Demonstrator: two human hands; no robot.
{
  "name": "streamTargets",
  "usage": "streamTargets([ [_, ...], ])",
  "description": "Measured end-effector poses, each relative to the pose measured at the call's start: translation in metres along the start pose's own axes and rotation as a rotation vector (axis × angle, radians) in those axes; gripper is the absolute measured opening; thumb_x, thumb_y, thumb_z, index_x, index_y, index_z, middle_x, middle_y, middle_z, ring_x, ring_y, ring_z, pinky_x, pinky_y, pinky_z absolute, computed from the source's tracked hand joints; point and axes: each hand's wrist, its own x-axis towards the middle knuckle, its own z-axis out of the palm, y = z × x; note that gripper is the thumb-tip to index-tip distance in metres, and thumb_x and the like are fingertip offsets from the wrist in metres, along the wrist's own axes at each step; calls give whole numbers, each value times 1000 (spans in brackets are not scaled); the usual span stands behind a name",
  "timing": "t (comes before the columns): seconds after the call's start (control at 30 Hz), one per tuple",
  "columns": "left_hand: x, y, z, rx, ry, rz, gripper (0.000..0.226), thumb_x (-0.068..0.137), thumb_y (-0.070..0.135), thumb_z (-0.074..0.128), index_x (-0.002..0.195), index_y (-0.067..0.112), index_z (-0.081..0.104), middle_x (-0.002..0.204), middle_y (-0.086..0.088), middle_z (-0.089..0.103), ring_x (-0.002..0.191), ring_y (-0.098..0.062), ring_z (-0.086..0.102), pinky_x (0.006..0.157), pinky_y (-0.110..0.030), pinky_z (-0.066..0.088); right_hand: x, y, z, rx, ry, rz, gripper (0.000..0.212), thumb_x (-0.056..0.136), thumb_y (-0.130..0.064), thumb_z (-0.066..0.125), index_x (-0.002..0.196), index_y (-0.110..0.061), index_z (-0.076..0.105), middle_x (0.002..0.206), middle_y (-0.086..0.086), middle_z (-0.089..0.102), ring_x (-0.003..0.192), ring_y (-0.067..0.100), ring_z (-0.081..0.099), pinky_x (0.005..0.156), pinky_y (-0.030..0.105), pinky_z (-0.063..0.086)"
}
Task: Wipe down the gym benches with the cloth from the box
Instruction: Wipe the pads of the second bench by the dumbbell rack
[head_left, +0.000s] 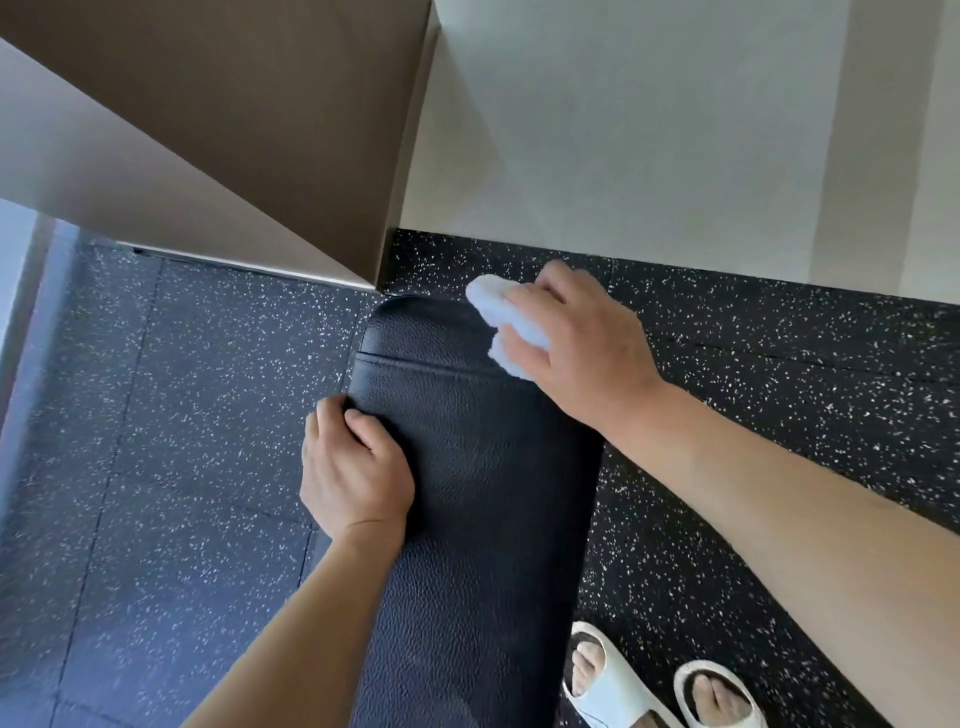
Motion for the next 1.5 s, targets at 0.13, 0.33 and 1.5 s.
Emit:
streamTargets([
  [0.13,0,0,0,-10,17,18,40,97,41,26,116,22,56,119,-2,62,100,-36,59,78,-40,33,9,-44,21,8,30,1,27,87,-31,72,106,-12,68,98,7,59,85,29,58,56,39,49],
  [0.33,-1,0,0,-35,16,-2,37,98,38,27,114,21,57,117,-2,63,100,-35,58,79,-39,33,-89,-61,20,56,39,-144,16,92,-29,66,103,-18,65,95,1,58,84,21,54,62,34,48],
  [1.5,6,-6,4,-26,46,39,49,93,43,22,119,21,57,119,-20,68,104,-45,58,83,-47,36,-69,2,24,826,479,806,9,103,-29,56,104,-20,57,98,-4,62,88,14,60,78,43,52],
])
